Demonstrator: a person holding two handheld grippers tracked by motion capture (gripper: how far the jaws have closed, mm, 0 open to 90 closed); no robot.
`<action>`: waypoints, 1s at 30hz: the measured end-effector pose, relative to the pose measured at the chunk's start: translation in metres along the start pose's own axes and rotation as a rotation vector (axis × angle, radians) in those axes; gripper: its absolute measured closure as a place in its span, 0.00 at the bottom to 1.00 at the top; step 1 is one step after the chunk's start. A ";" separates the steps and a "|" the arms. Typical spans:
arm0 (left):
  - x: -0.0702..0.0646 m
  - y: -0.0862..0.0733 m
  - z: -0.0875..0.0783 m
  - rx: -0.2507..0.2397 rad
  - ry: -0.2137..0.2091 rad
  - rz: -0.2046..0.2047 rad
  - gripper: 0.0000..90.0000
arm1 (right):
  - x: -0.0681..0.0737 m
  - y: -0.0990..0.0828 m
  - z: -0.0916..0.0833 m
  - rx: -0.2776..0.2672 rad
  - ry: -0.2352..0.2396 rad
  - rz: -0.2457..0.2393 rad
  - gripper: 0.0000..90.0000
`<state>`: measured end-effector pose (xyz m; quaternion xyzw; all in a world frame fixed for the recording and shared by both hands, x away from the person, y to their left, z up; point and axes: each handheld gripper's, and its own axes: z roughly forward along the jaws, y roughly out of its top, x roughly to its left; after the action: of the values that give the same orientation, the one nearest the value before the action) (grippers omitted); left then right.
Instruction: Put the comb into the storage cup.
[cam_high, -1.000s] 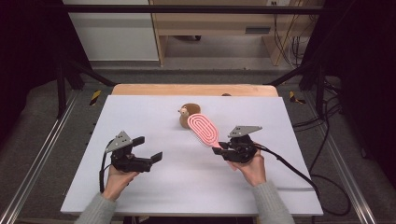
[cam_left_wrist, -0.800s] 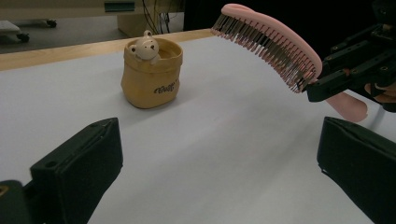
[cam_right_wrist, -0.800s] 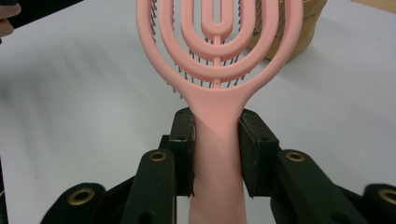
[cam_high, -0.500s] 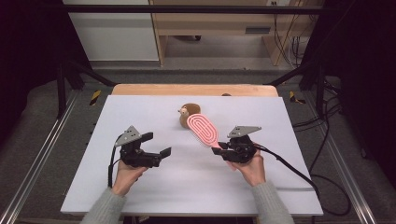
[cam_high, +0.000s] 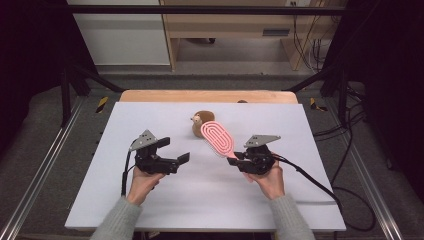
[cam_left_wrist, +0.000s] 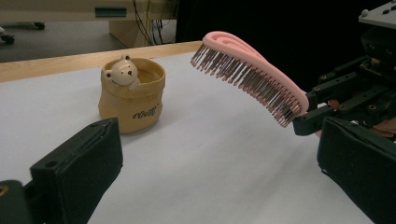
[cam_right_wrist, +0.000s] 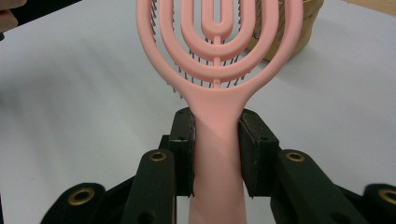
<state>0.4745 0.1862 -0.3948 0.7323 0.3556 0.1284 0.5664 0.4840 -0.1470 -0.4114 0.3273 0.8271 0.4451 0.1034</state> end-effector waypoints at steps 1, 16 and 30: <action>0.000 0.001 0.001 -0.001 0.001 -0.001 0.00 | 0.000 0.000 0.000 0.000 0.000 -0.001 0.78; -0.010 0.013 0.013 -0.013 -0.016 -0.025 0.00 | 0.002 0.001 -0.002 -0.022 0.005 -0.002 0.78; -0.016 0.015 0.028 -0.024 -0.033 -0.054 0.00 | 0.003 0.001 -0.003 -0.030 0.007 -0.004 0.78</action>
<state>0.4850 0.1531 -0.3871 0.7178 0.3642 0.1053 0.5840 0.4808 -0.1472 -0.4083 0.3224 0.8213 0.4585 0.1063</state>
